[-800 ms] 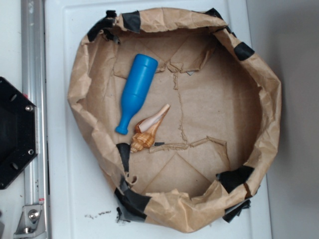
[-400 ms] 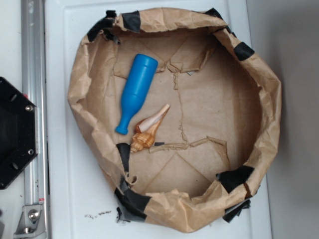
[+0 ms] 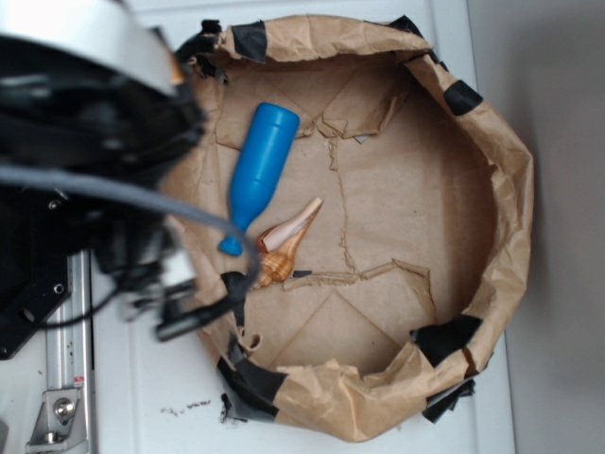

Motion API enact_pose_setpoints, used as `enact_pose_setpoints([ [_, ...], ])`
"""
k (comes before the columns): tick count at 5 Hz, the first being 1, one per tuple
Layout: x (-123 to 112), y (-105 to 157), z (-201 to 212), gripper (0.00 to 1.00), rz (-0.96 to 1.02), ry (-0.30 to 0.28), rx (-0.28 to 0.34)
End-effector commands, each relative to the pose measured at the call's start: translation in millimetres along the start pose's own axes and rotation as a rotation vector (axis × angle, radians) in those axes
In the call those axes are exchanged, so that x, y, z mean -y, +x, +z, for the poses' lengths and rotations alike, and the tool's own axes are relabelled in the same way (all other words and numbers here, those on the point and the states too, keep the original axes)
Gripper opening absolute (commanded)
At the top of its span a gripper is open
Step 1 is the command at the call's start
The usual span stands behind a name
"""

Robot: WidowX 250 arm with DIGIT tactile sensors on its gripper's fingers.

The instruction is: Grab the shell.

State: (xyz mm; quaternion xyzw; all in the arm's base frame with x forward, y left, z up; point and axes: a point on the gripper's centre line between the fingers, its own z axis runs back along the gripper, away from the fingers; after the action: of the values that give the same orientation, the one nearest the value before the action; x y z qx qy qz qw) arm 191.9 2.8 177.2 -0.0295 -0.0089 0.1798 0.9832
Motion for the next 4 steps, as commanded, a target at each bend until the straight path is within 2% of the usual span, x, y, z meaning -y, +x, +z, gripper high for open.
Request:
enact_pose_setpoints([
  [1,14.6,30.7,-50.3,1.0,0.266,-0.121,-0.071],
  [2,36.0,16.0,-90.9,1.0,0.23,-0.111,-0.118],
  [3,42.6,7.7,-119.7,1.0,0.214,-0.111,-0.12],
  [4,38.5,11.7,-143.9,1.0,0.204,-0.117,-0.125],
])
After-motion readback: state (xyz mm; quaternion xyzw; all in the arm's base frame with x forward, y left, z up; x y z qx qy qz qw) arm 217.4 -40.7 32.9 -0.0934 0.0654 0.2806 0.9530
